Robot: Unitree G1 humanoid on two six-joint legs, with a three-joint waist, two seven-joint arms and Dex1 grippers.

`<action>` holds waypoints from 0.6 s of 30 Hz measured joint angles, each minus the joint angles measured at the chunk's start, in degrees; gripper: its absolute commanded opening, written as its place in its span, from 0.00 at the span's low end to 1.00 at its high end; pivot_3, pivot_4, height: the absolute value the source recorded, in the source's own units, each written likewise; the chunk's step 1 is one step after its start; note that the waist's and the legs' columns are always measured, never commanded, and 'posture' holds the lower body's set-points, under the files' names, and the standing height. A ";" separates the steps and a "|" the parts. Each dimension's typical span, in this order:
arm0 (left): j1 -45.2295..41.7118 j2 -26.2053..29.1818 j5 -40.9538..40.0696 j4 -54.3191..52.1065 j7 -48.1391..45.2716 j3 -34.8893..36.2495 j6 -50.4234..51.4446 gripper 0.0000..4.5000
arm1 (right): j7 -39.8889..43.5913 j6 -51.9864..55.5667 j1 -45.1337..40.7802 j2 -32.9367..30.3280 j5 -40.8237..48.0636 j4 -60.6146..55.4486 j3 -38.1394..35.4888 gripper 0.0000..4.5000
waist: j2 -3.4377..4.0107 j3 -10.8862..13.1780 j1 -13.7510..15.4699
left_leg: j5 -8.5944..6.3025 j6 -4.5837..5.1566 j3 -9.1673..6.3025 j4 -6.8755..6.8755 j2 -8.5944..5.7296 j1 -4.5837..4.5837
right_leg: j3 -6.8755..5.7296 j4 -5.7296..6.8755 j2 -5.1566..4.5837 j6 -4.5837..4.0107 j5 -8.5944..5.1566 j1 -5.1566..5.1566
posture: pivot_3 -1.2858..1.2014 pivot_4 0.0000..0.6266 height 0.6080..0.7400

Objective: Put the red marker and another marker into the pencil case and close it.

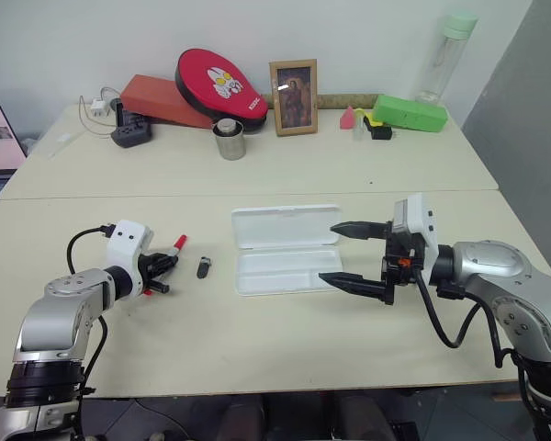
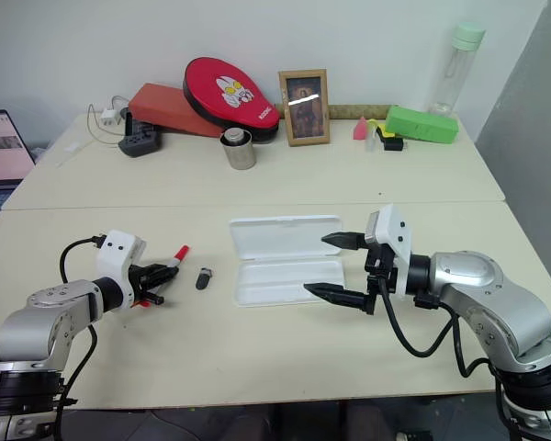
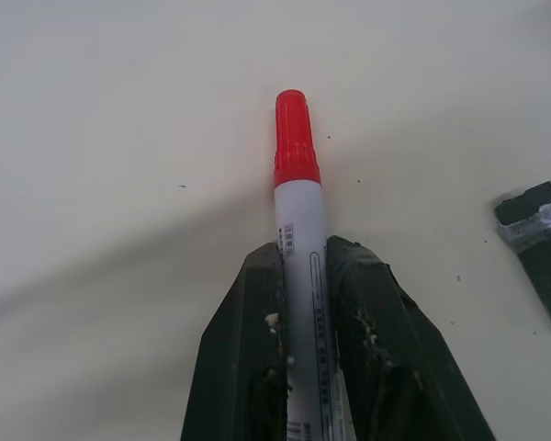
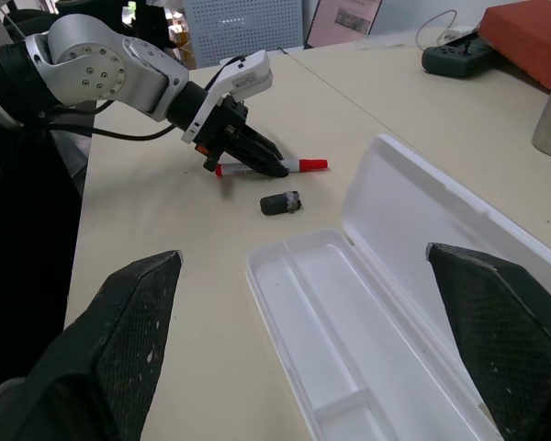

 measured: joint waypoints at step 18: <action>-2.63 10.11 -2.63 -10.91 -26.86 -8.25 -17.46 0.09 | 0.24 -0.46 1.46 -2.48 -0.29 1.17 -4.74 1.00 | -0.02 0.01 1.49 | 0.00 0.00 -0.01 0.01 -0.13 -0.24 | -0.11 -0.10 0.05 -0.05 0.03 -0.06 | 0.52 0.24 1.00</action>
